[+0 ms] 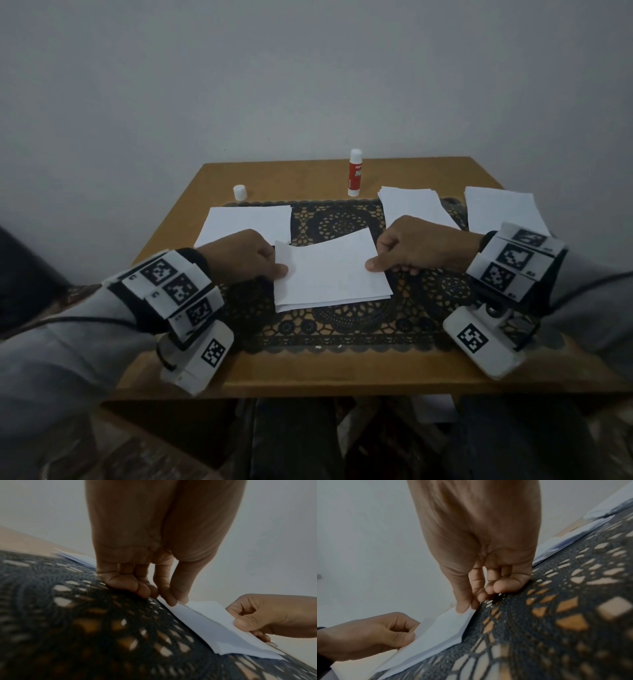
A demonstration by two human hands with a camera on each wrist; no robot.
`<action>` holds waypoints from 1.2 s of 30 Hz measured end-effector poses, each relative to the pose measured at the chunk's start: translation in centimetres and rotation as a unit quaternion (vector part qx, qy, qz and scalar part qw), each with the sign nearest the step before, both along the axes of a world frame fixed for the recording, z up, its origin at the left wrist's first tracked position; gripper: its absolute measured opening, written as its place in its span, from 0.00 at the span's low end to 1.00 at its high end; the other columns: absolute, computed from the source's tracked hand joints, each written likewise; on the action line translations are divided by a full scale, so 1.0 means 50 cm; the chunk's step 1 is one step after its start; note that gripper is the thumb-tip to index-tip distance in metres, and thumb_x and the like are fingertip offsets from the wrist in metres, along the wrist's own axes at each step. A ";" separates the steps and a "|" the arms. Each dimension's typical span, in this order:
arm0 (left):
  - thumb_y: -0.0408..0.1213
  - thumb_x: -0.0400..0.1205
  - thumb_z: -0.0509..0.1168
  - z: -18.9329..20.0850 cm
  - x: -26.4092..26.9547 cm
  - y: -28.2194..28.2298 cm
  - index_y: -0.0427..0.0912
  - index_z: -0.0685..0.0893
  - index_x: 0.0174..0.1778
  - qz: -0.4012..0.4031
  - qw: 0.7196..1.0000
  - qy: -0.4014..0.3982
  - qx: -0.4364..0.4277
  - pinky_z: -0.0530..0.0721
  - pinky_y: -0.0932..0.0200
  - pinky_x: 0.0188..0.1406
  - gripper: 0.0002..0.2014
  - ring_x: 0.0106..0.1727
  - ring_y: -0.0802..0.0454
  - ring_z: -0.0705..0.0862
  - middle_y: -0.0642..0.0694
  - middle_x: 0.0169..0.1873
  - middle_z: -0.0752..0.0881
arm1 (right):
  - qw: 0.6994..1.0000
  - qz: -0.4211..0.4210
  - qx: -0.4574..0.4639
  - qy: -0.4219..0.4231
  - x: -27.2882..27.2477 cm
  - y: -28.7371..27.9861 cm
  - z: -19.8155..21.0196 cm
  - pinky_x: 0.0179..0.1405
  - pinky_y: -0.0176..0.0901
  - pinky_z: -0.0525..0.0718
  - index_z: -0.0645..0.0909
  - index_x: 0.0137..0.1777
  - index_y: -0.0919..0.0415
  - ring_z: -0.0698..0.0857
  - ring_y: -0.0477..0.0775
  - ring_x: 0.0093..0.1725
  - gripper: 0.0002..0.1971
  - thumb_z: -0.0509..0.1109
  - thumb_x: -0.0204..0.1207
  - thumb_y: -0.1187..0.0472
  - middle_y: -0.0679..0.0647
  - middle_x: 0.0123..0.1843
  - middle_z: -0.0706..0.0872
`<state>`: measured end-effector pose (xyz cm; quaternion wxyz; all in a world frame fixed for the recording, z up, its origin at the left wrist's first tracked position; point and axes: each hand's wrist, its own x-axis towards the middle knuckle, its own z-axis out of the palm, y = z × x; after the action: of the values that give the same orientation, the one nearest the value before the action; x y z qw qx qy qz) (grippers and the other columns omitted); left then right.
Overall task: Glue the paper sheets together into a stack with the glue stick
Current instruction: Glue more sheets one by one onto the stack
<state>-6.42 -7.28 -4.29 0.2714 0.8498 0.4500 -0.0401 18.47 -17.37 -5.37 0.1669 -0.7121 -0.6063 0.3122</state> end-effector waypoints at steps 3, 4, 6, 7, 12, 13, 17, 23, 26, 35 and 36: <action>0.43 0.81 0.68 0.000 -0.001 -0.001 0.40 0.79 0.27 0.001 1.000 0.000 -0.003 0.68 0.63 0.32 0.17 0.29 0.55 0.72 0.47 0.26 0.77 | 1.000 -0.001 0.003 0.000 -0.001 0.001 -0.003 0.27 0.35 0.77 0.75 0.25 0.60 0.75 0.45 0.26 0.20 0.77 0.75 0.55 0.48 0.23 0.77; 0.43 0.80 0.68 0.000 -0.001 -0.001 0.41 0.79 0.27 0.000 1.000 0.000 -0.003 0.69 0.62 0.32 0.17 0.29 0.55 0.72 0.47 0.26 0.78 | 1.000 -0.002 0.004 -0.002 -0.001 0.001 -0.004 0.27 0.35 0.77 0.75 0.25 0.60 0.75 0.44 0.26 0.20 0.77 0.75 0.55 0.48 0.23 0.77; 0.43 0.80 0.69 -0.001 -0.002 -0.001 0.41 0.78 0.25 -0.004 1.000 0.001 0.002 0.68 0.63 0.32 0.18 0.29 0.55 0.72 0.47 0.26 0.77 | 1.000 -0.002 0.006 -0.005 -0.001 0.001 -0.005 0.26 0.34 0.77 0.75 0.25 0.61 0.75 0.45 0.25 0.21 0.77 0.75 0.54 0.48 0.23 0.77; 0.43 0.80 0.69 -0.001 -0.003 -0.002 0.41 0.78 0.25 -0.007 1.000 0.001 0.005 0.68 0.63 0.31 0.18 0.28 0.55 0.71 0.47 0.25 0.77 | 1.000 0.000 0.007 -0.007 -0.001 0.002 -0.006 0.26 0.34 0.77 0.74 0.25 0.61 0.75 0.45 0.25 0.21 0.77 0.75 0.54 0.48 0.23 0.76; 0.44 0.79 0.70 -0.001 -0.003 -0.001 0.41 0.78 0.24 -0.010 1.000 0.001 0.006 0.68 0.63 0.30 0.18 0.27 0.55 0.70 0.48 0.24 0.76 | 1.000 0.003 0.010 -0.010 0.002 0.003 -0.011 0.27 0.35 0.77 0.74 0.25 0.62 0.74 0.44 0.24 0.21 0.77 0.74 0.54 0.47 0.22 0.76; 0.44 0.79 0.70 0.000 -0.003 -0.001 0.41 0.78 0.25 -0.009 1.000 0.001 0.005 0.68 0.63 0.30 0.18 0.27 0.56 0.70 0.48 0.24 0.76 | 1.000 0.003 0.010 -0.011 0.001 0.004 -0.011 0.27 0.35 0.77 0.74 0.25 0.62 0.74 0.44 0.24 0.21 0.77 0.74 0.54 0.47 0.22 0.76; 0.44 0.79 0.70 -0.001 -0.002 -0.002 0.42 0.77 0.24 -0.013 1.000 0.005 0.008 0.68 0.63 0.30 0.19 0.27 0.56 0.71 0.49 0.24 0.76 | 1.000 0.001 0.014 -0.011 0.002 0.006 -0.011 0.26 0.35 0.77 0.75 0.26 0.62 0.74 0.44 0.24 0.20 0.77 0.74 0.54 0.49 0.23 0.77; 0.44 0.80 0.69 0.000 0.000 -0.003 0.43 0.76 0.23 -0.015 1.000 0.013 0.015 0.68 0.64 0.29 0.19 0.26 0.56 0.70 0.49 0.23 0.75 | 1.000 0.005 0.013 -0.017 0.003 0.008 -0.014 0.27 0.35 0.77 0.78 0.27 0.63 0.75 0.43 0.24 0.19 0.77 0.73 0.54 0.52 0.26 0.80; 0.44 0.80 0.69 0.001 0.002 -0.004 0.43 0.76 0.24 -0.016 1.000 0.016 0.018 0.67 0.64 0.28 0.19 0.26 0.56 0.70 0.50 0.23 0.76 | 1.000 0.003 0.012 -0.016 0.002 0.007 -0.013 0.27 0.35 0.77 0.78 0.27 0.63 0.76 0.44 0.25 0.19 0.78 0.73 0.54 0.52 0.26 0.80; 0.44 0.80 0.70 -0.004 0.004 -0.002 0.43 0.77 0.24 -0.019 0.999 0.029 0.030 0.68 0.64 0.28 0.19 0.27 0.56 0.71 0.49 0.25 0.76 | 0.999 0.000 0.008 -0.032 -0.003 0.007 -0.015 0.29 0.37 0.75 0.76 0.24 0.62 0.74 0.47 0.24 0.21 0.78 0.73 0.54 0.54 0.27 0.81; 0.44 0.80 0.69 -0.005 0.005 -0.002 0.42 0.77 0.24 -0.022 0.999 0.031 0.033 0.68 0.64 0.28 0.19 0.27 0.56 0.71 0.49 0.24 0.76 | 0.999 -0.002 0.006 -0.032 -0.004 0.007 -0.014 0.29 0.37 0.74 0.76 0.24 0.62 0.74 0.47 0.24 0.21 0.78 0.73 0.54 0.54 0.26 0.81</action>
<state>-6.19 -7.38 -4.52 0.2285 0.8662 0.4407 -0.0572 18.27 -17.04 -6.08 0.1520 -0.7217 -0.6120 0.2854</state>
